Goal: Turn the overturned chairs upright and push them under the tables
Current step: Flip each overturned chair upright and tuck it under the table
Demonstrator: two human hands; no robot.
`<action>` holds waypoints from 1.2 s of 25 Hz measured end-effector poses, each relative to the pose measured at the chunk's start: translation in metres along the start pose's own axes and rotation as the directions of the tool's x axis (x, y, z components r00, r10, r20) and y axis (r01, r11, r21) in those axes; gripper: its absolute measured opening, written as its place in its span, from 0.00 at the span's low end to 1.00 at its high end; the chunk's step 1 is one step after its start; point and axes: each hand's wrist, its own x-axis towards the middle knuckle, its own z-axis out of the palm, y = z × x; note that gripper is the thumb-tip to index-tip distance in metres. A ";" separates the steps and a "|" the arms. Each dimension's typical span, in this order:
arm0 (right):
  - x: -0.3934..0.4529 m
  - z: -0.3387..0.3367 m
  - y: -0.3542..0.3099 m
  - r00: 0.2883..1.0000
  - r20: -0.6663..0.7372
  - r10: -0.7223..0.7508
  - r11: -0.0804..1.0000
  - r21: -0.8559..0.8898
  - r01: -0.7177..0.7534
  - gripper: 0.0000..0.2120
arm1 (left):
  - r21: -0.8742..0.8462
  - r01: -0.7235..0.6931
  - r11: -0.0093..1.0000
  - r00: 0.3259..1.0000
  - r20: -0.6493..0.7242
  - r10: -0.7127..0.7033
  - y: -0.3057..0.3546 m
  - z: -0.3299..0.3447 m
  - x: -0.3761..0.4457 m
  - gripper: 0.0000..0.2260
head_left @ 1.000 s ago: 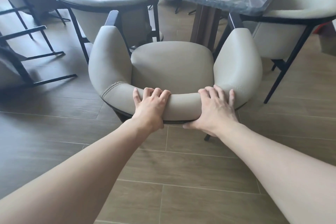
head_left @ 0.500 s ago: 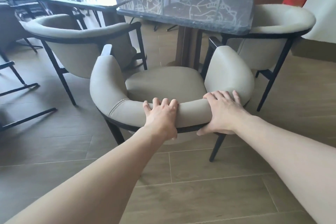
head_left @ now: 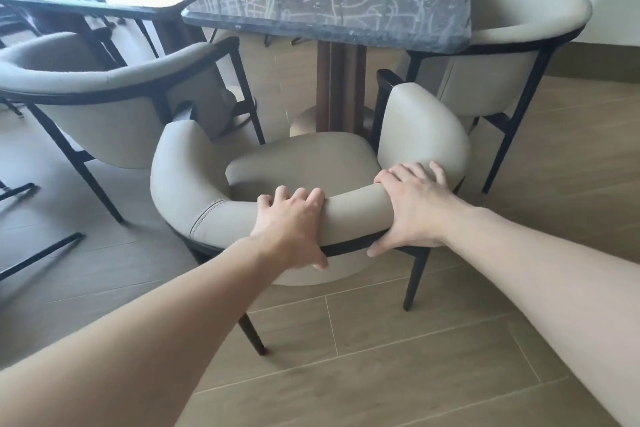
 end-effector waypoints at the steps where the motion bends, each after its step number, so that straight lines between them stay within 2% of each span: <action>1: 0.000 0.001 -0.001 1.000 0.002 -0.002 1.000 0.006 0.002 0.58 | -0.003 -0.041 0.999 0.999 -0.015 0.041 -0.006 0.001 -0.001 0.38; 3: -0.001 0.000 -0.004 1.000 0.007 -0.013 1.000 0.000 0.013 0.57 | 0.004 -0.154 0.988 0.988 -0.019 0.154 -0.024 0.001 -0.006 0.43; 5: -0.001 -0.004 -0.003 0.998 0.012 -0.066 0.998 -0.022 0.066 0.56 | 0.078 -0.270 0.960 0.963 0.041 0.267 -0.050 -0.004 -0.012 0.51; 6: 0.000 -0.007 -0.004 0.993 0.009 -0.118 0.993 -0.021 0.118 0.55 | 0.119 -0.280 0.953 0.959 0.088 0.271 -0.065 -0.010 -0.013 0.52; 8: 0.001 -0.012 -0.006 0.973 0.039 -0.229 0.973 -0.003 0.230 0.56 | 0.166 -0.231 0.959 0.965 0.168 0.203 -0.086 -0.022 -0.011 0.49; 10: 0.008 -0.021 -0.009 0.958 0.125 -0.257 0.964 -0.041 0.264 0.54 | 0.233 -0.243 0.942 0.961 0.191 0.201 -0.093 -0.027 -0.008 0.44; 13: 0.021 -0.035 -0.015 0.945 0.215 -0.246 0.941 -0.179 0.286 0.40 | 0.265 -0.334 0.905 0.935 0.218 0.281 -0.093 -0.030 -0.002 0.41; 14: 0.022 -0.037 -0.017 0.944 0.221 -0.245 0.934 -0.207 0.291 0.38 | 0.273 -0.360 0.892 0.926 0.224 0.305 -0.094 -0.030 0.000 0.40; 20: 0.027 -0.049 -0.038 0.954 0.213 -0.213 0.904 -0.326 0.275 0.36 | 0.299 -0.498 0.814 0.864 0.254 0.435 -0.116 -0.034 0.014 0.37; 26: 0.077 -0.051 -0.097 0.978 0.134 -0.157 0.947 -0.259 0.188 0.36 | 0.374 -0.570 0.732 0.818 0.340 0.464 -0.199 -0.056 0.060 0.42; 30: 0.103 -0.050 -0.108 0.988 0.117 -0.100 0.958 -0.258 0.128 0.35 | 0.395 -0.633 0.666 0.773 0.377 0.511 -0.224 -0.063 0.095 0.43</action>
